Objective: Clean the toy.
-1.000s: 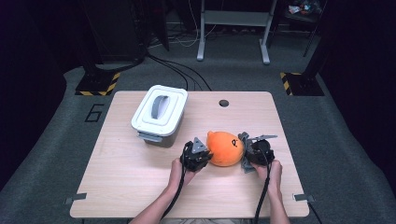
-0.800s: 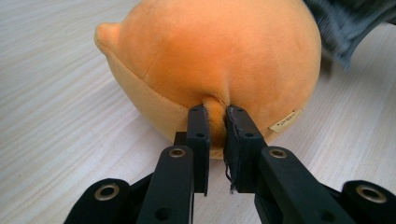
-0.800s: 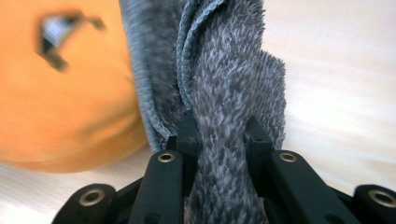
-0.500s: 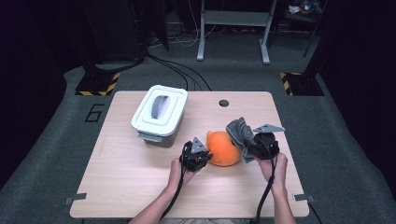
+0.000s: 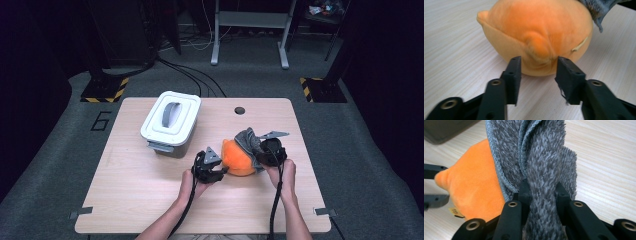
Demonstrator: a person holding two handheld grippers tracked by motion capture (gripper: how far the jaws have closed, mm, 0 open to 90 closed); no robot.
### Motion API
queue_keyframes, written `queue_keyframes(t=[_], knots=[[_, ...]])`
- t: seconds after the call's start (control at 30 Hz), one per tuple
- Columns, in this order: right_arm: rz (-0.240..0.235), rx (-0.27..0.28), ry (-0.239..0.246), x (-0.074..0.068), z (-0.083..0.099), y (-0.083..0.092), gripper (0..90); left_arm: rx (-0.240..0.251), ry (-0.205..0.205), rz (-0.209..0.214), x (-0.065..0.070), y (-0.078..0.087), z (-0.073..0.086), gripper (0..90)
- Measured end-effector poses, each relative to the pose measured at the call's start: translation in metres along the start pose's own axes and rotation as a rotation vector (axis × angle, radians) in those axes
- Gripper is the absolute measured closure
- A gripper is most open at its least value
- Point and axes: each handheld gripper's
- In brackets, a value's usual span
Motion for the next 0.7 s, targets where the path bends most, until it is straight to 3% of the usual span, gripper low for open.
queue_keyframes(t=[0.17, 0.27, 0.33, 0.5, 0.67, 0.7], knots=[[-0.008, -0.005, -0.016, 0.005, 0.0, -0.003, 73.5, -0.002, -0.018, 0.005, 0.001, -0.007, 0.0, 40.6], [-0.009, 0.0, -0.011, 0.007, 0.0, -0.004, 73.5, -0.009, -0.043, 0.0, 0.003, -0.012, -0.001, 40.5], [-0.013, 0.0, -0.016, 0.006, 0.0, -0.004, 73.5, -0.004, -0.063, -0.01, 0.005, -0.014, -0.001, 45.2], [-0.004, 0.006, -0.018, 0.005, 0.002, -0.003, 73.5, 0.01, -0.069, -0.019, 0.006, -0.016, -0.003, 68.9], [-0.007, 0.036, -0.036, 0.007, 0.004, 0.006, 73.4, 0.02, -0.061, -0.009, 0.006, -0.012, -0.005, 76.3], [-0.01, 0.044, -0.018, 0.008, 0.004, 0.008, 73.4, 0.024, -0.058, -0.002, 0.006, -0.011, -0.006, 76.7]])
Point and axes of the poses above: each handheld gripper's, and its own axes: y roughly backward along the jaws, z roughly out of its underside, x roughly to its right, and after that the axes turned 9 degrees about -y, right-handed
